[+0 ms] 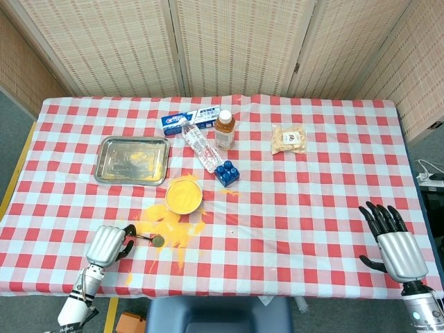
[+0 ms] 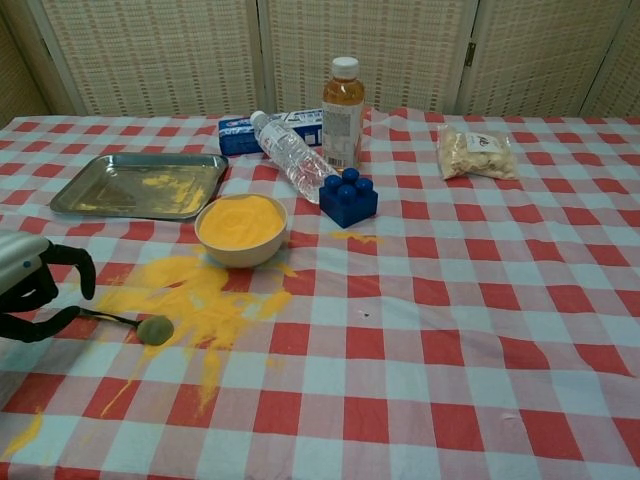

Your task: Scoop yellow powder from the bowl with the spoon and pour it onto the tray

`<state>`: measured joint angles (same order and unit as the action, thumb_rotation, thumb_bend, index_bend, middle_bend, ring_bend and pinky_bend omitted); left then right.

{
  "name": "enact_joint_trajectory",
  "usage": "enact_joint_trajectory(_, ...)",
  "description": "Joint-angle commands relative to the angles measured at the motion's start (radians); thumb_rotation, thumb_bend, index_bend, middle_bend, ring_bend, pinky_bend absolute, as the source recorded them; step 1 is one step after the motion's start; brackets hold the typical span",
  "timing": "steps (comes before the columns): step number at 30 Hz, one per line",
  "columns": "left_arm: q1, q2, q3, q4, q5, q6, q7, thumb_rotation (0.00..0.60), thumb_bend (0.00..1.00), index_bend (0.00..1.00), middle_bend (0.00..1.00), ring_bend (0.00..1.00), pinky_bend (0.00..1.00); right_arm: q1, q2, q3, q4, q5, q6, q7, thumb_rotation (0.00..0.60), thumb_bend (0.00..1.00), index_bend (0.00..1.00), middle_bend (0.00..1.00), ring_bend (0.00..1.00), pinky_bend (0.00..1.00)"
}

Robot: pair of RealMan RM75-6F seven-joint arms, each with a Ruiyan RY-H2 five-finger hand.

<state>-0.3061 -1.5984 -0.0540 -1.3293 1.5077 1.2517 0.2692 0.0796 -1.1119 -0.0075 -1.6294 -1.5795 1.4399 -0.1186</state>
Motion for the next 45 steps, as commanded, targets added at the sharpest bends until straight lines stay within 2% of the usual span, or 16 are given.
enact_joint_trajectory(1,-0.010,-0.012,0.000,0.010,-0.007,-0.013,0.012,0.600,0.44,0.49,1.00,1.00,1.00,0.000,0.000,0.001,0.000,0.002,-0.001,0.000,0.600,0.00,0.00,0.00,0.00,0.00)
enact_joint_trajectory(8,-0.033,-0.041,0.003,0.040,-0.037,-0.056,0.037,0.600,0.44,0.48,1.00,1.00,1.00,0.001,0.001,0.001,0.000,0.008,-0.006,-0.004,0.600,0.00,0.00,0.00,0.00,0.00)
enact_joint_trajectory(27,-0.065,-0.074,-0.008,0.093,-0.088,-0.092,0.058,0.600,0.44,0.46,1.00,1.00,1.00,0.003,0.001,0.005,-0.003,0.019,-0.011,-0.009,0.600,0.00,0.00,0.00,0.00,0.00)
enact_joint_trajectory(45,-0.072,-0.084,0.005,0.104,-0.087,-0.077,0.051,0.600,0.44,0.52,1.00,1.00,1.00,0.004,0.002,0.004,-0.005,0.019,-0.014,-0.010,0.600,0.00,0.00,0.00,0.00,0.00)
